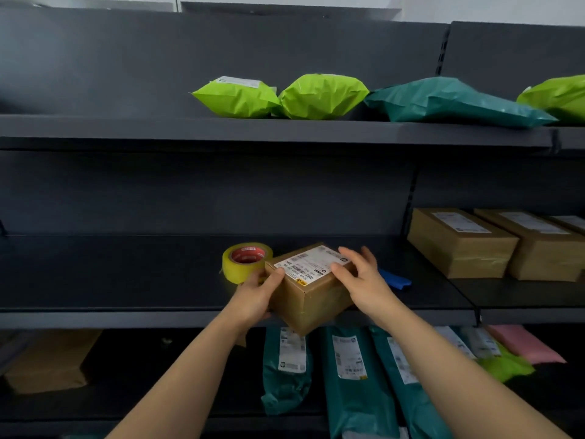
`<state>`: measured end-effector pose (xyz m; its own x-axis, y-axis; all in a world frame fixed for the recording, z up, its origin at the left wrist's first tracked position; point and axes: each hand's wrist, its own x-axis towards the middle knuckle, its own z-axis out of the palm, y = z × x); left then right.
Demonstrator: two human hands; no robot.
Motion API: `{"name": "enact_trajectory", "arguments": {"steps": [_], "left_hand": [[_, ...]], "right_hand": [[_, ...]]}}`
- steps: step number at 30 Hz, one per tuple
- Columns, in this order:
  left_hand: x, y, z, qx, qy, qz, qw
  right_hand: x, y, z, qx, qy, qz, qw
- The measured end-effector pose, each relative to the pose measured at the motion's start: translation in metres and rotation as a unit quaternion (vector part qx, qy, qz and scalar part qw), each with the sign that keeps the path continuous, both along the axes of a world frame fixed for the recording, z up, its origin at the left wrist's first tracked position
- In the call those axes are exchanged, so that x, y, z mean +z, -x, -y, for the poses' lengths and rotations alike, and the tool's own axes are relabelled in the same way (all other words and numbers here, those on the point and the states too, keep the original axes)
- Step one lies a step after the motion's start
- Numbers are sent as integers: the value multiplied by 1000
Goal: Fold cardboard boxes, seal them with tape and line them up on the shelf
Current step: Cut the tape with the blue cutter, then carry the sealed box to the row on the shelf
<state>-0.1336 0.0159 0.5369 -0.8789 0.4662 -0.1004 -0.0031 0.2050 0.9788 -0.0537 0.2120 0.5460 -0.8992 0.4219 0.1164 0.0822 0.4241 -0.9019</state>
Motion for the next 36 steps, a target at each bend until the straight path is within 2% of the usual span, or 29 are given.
{"name": "enact_trajectory", "arguments": {"steps": [8,12,15,17,21,24,27,31,36], "left_hand": [[-13,-12,-7,10,43,-37,998],[-10,-16,-10,4,9,-24,1000],[-14,-18,-7,-48,-58,-1,997],[-14,-17,-8,-93,-26,-28,995],[-8,-12,-15,-119,73,-88,986],[8,-12,-18,-104,86,-156,978],[12,-2,-21,-27,138,-210,968],[1,2,-31,73,144,-177,971],[-14,-24,-48,37,36,-36,998]], "right_hand": [[-24,-21,3,-30,136,-11,990],[-17,-23,-5,-60,109,6,992],[-6,-25,-7,-78,55,35,995],[2,-24,-7,-106,42,40,993],[11,-24,-16,-161,44,37,985],[13,-24,-28,-171,-1,58,984],[13,-23,-31,-134,17,83,987],[15,-18,-30,-116,-4,106,988],[22,-14,-28,-104,-5,118,987]]}}
